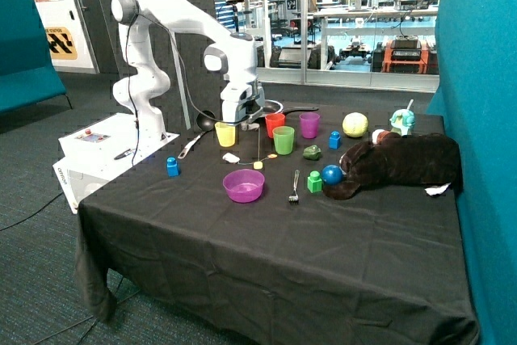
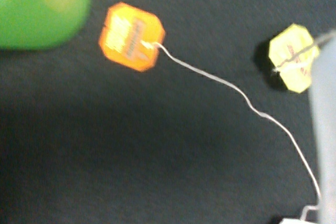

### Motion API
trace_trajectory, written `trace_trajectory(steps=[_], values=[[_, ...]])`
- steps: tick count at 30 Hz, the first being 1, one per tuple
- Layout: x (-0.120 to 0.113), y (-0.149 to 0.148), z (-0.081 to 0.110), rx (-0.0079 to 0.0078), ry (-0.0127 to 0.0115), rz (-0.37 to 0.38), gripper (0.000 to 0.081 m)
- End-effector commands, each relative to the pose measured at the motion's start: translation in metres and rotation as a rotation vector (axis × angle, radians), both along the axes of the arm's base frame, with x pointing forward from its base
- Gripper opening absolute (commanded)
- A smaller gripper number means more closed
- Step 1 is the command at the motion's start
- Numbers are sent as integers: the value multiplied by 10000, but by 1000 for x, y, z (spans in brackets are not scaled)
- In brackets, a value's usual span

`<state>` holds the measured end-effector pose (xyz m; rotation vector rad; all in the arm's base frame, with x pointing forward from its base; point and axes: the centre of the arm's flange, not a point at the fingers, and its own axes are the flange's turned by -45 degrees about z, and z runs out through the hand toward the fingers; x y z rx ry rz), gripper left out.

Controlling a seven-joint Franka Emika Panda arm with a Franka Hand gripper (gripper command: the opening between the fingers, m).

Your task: Prepare two cups of tea

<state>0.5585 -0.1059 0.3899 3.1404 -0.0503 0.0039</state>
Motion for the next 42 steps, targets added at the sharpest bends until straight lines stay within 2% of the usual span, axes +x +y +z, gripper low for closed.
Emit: trace_trajectory(steps=[1, 6, 10, 18, 23, 42], values=[[33, 22, 21, 8, 25, 267, 0], [55, 35, 29, 8, 25, 385, 0], [64, 45, 31, 8, 25, 533, 0], [74, 81, 28, 7, 25, 1118, 0], [74, 92, 21, 7, 25, 1261, 0], [84, 80, -1, 7, 25, 1143, 0]])
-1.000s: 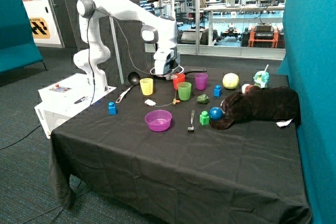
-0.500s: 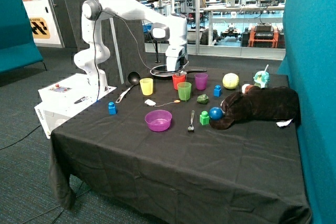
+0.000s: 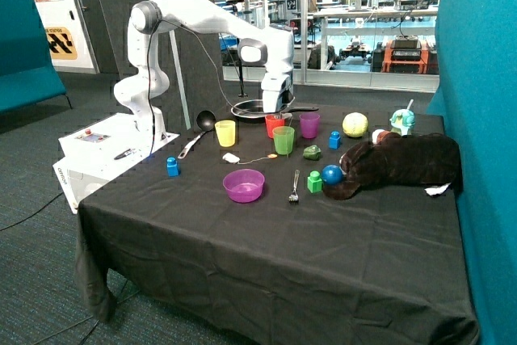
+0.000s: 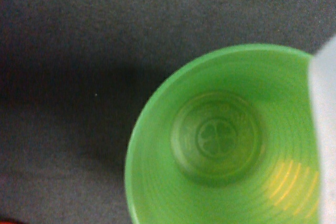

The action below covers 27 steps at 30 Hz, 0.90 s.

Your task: Prepare two cups of tea

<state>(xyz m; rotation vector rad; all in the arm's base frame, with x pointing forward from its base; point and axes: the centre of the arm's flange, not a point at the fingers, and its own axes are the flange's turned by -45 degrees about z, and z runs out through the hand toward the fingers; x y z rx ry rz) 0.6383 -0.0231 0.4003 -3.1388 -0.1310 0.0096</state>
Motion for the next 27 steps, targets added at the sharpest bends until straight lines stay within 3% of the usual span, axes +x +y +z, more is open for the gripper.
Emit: trace_trajectory(steps=[1, 16, 22, 27], values=[[3, -3, -13, 2, -61, -24, 0], [-4, -1, -30, 2, -61, 117, 17], [-7, 4, -29, 3, -61, 213, 409], [-9, 4, -29, 3, -61, 215, 551]])
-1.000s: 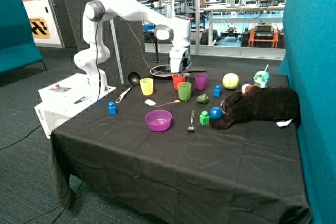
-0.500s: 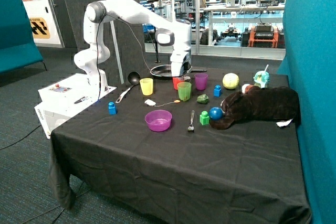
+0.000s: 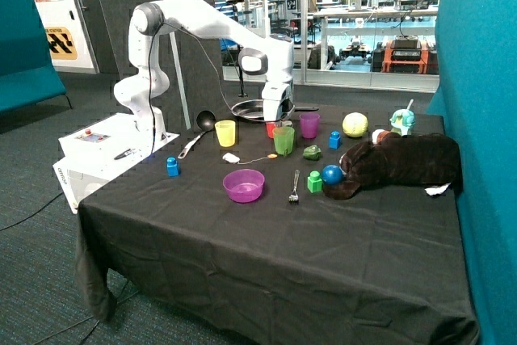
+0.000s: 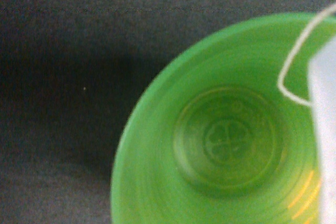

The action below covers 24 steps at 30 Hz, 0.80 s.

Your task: Prepare two cups of tea

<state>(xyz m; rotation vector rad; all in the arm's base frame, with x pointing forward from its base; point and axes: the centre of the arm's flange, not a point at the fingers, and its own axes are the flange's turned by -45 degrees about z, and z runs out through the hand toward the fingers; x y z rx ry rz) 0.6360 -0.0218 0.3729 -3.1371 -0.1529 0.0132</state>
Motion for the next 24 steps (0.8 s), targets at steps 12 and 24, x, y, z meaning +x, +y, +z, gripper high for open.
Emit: trace_trajectory(steps=[12, 24], values=[[-8, -5, 1, -3, -85, -30, 624], [-8, -5, 1, -3, -85, -41, 649]])
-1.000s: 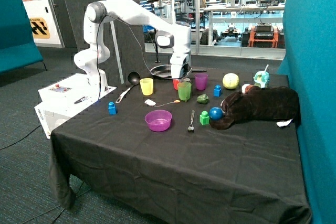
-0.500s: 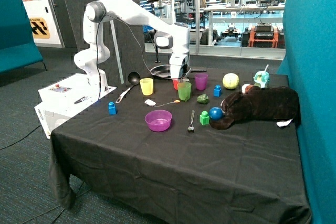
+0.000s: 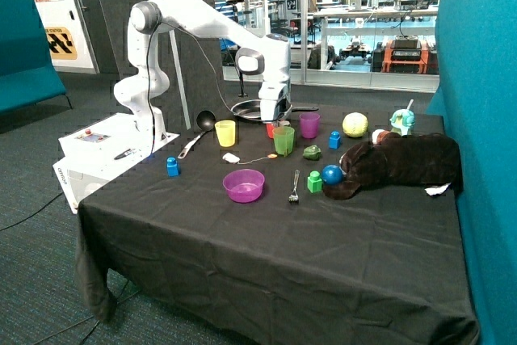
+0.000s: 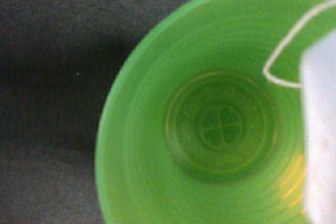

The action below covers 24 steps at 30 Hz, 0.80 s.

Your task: Prepare two cups of tea

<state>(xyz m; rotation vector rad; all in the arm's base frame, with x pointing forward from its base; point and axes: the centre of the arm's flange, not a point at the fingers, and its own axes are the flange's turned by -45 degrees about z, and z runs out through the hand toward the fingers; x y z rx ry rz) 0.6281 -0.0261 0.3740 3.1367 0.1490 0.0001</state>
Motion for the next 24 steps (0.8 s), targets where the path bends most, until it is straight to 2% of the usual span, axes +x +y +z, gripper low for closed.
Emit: trace_trajectory(steps=[1, 10, 19, 24], values=[[0, -1, 0, 14, 2, -2, 658], [3, 7, -2, 14, 2, 104, 662], [-2, 12, 9, 14, 2, 276, 576], [-21, 10, 15, 14, 2, 257, 521]])
